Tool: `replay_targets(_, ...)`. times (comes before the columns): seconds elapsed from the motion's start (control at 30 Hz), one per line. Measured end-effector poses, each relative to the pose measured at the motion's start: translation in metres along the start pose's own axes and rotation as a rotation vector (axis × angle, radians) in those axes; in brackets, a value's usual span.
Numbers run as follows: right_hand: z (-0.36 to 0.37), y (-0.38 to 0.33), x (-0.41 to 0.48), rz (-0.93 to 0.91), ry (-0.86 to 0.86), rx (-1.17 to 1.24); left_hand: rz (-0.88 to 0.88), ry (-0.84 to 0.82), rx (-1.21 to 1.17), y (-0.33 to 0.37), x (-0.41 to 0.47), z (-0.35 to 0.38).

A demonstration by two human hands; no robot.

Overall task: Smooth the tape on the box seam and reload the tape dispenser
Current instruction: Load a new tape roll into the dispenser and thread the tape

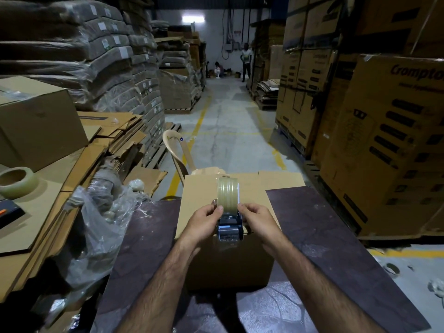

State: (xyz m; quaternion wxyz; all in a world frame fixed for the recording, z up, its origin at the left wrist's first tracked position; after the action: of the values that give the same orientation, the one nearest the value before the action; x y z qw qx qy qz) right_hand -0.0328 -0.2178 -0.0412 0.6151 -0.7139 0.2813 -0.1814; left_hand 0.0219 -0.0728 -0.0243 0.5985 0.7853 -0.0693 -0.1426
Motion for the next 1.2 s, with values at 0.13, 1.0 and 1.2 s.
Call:
replay_targets(0.13,-0.001,0.003,0.004,-0.007,-0.022,0.015,-0.003,-0.033,-0.005,-0.003,0.003,0.002)
replay_targets(1.0,-0.008,-0.022,-0.030,-0.100,-0.089,0.187,0.095,-0.171,-0.169,0.005,-0.016,-0.001)
replay_targets(1.2,-0.029,-0.040,-0.044,-0.177,-0.004,0.209,0.112,-0.171,-0.288,0.012,-0.028,0.004)
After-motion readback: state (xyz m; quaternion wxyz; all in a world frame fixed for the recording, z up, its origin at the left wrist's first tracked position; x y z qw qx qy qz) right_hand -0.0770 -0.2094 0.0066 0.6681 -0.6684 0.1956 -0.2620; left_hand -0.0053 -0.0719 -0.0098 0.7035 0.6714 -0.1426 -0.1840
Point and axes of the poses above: each hand's wrist, its own x-axis towards the middle knuckle, its own z-axis out of the palm, y = z × x, the point moved 8 cm from there along x, towards the middle knuckle, and after that the axes turned 12 degrees about y, right-handed, at the moved point
